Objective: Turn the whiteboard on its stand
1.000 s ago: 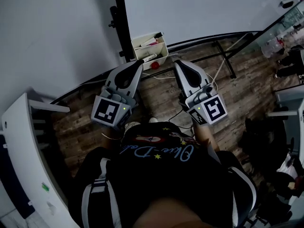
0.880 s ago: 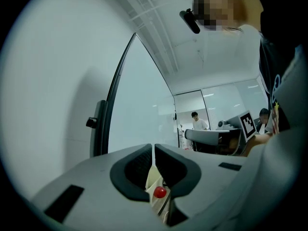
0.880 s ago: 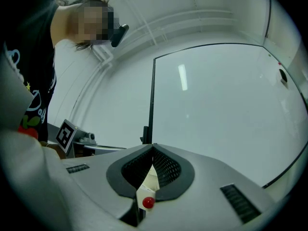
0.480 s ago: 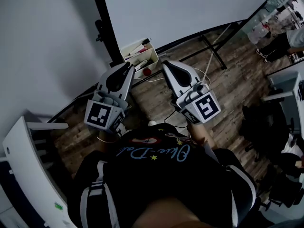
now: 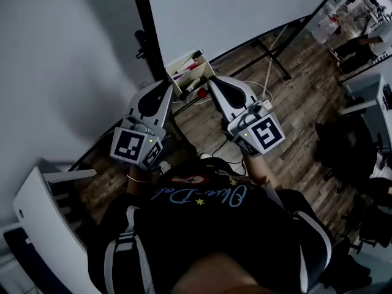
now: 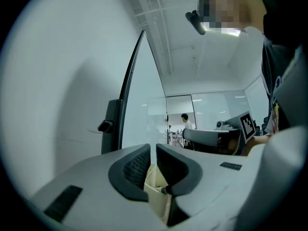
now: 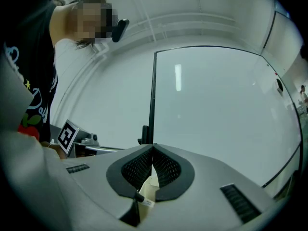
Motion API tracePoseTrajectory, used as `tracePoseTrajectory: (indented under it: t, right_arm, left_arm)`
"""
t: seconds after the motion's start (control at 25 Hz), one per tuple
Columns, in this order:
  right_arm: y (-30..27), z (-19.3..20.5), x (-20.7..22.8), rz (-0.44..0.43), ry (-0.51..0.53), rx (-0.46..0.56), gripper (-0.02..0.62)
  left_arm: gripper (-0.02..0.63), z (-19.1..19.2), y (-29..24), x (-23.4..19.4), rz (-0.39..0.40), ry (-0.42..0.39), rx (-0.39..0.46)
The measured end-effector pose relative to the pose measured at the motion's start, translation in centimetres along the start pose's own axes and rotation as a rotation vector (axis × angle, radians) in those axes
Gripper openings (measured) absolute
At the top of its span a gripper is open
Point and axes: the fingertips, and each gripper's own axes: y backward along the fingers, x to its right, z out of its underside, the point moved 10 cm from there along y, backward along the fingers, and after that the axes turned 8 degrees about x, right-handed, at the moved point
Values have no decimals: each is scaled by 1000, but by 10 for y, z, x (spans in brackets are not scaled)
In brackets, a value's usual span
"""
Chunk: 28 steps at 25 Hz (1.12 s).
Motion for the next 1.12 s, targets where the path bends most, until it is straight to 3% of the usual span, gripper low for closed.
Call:
tracePoseTrajectory:
  t: [0.56,0.76,1.12]
  right_arm:
    - [-25,2,-23,107,60,6,35]
    - [-30,6,-24,133,68,-1,35]
    - [-39,12,-22,158,78,-7,35]
  left_arm:
    - [59,-1,1,-44,82,-16,-8]
    - [69,5,-2,-58,78,-9,-13]
    - [163,8,-9,-76,65,-16,-15]
